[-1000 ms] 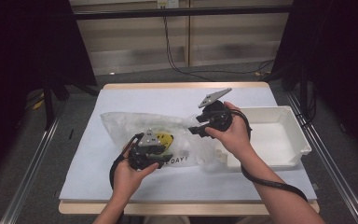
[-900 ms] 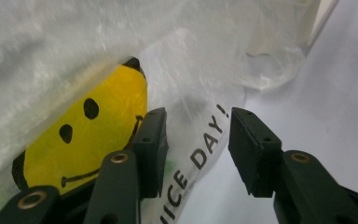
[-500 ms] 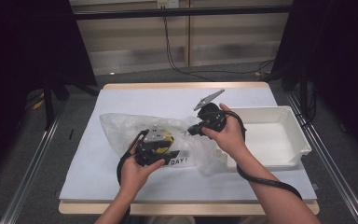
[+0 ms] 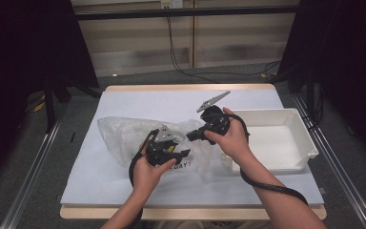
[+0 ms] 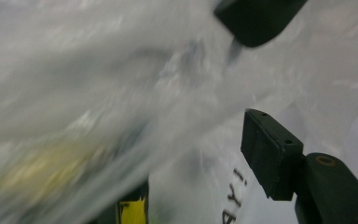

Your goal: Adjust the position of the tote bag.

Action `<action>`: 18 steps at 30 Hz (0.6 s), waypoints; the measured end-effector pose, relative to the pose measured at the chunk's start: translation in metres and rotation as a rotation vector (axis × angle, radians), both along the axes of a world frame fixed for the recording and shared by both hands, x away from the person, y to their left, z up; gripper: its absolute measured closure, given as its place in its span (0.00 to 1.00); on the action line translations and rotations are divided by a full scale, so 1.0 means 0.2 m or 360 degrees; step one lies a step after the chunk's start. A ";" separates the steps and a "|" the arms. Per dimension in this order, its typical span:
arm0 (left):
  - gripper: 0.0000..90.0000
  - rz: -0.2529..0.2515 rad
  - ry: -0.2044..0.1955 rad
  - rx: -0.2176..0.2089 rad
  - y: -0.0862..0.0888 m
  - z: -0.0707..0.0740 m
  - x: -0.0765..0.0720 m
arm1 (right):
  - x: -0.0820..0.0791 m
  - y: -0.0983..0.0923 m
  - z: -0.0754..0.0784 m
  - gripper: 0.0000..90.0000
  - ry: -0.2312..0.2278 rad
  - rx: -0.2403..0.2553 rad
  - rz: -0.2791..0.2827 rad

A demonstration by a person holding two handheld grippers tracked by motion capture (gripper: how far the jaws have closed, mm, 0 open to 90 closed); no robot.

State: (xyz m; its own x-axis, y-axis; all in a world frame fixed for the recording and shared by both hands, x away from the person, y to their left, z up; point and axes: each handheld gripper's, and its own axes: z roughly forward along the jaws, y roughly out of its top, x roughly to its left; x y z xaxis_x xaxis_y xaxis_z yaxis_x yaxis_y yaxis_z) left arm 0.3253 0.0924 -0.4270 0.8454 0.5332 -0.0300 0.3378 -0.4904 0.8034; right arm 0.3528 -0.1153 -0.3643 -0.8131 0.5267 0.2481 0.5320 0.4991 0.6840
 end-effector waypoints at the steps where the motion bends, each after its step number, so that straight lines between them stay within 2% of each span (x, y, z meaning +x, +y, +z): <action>1: 0.49 0.0011 0.0004 -0.0034 -0.01 0.00 0.00 | 0.00 0.00 0.00 1.00 0.0003 0.0003 0.0004; 2: 0.49 -0.0010 -0.0004 -0.0034 -0.01 0.00 0.01 | 0.00 0.00 0.00 1.00 0.0003 0.0003 0.0004; 4: 0.51 -0.0047 -0.0021 -0.0074 -0.03 -0.01 0.01 | 0.00 0.01 0.00 1.00 0.0011 0.0007 0.0009; 5: 0.53 -0.0048 -0.0032 -0.0046 -0.04 -0.01 0.01 | 0.00 0.01 -0.01 1.00 0.0010 0.0011 0.0008; 6: 0.59 -0.0071 -0.0017 -0.0091 -0.04 -0.01 0.01 | 0.00 0.01 -0.01 1.00 0.0009 0.0007 -0.0007; 8: 0.76 -0.0108 -0.0001 -0.0100 -0.03 -0.01 0.02 | 0.00 0.01 -0.01 1.00 0.0009 0.0014 -0.0009; 10: 0.85 -0.0133 0.0014 -0.0097 -0.04 0.00 0.02 | 0.00 0.02 -0.01 1.00 0.0002 0.0016 -0.0011; 11: 0.94 -0.0137 0.0029 -0.0103 -0.04 0.01 0.02 | -0.01 0.02 -0.01 1.00 0.0017 0.0004 -0.0022; 12: 0.99 -0.0147 0.0039 -0.0127 -0.04 0.01 0.02 | 0.00 0.02 -0.01 1.00 0.0006 0.0012 -0.0009; 13: 1.00 -0.0154 0.0064 -0.0138 -0.04 0.01 0.03 | -0.01 0.02 -0.01 1.00 0.0016 0.0010 -0.0015; 15: 1.00 -0.0159 0.0099 -0.0118 -0.04 0.01 0.03 | -0.01 0.00 -0.01 1.00 0.0005 0.0008 -0.0037; 16: 1.00 -0.0157 0.0138 -0.0132 -0.04 0.01 0.02 | -0.01 -0.01 -0.01 1.00 0.0005 0.0013 -0.0066; 18: 1.00 -0.0166 0.0164 -0.0083 -0.04 0.00 0.00 | 0.00 -0.02 -0.01 1.00 -0.0006 0.0012 -0.0076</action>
State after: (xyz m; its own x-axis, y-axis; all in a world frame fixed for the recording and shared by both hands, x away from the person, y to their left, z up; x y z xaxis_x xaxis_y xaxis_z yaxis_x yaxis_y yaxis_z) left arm 0.3252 0.0835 -0.4268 0.8873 0.4380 -0.1445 0.3689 -0.4858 0.7924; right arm 0.3518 -0.1187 -0.3661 -0.7880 0.5630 0.2493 0.5526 0.4680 0.6896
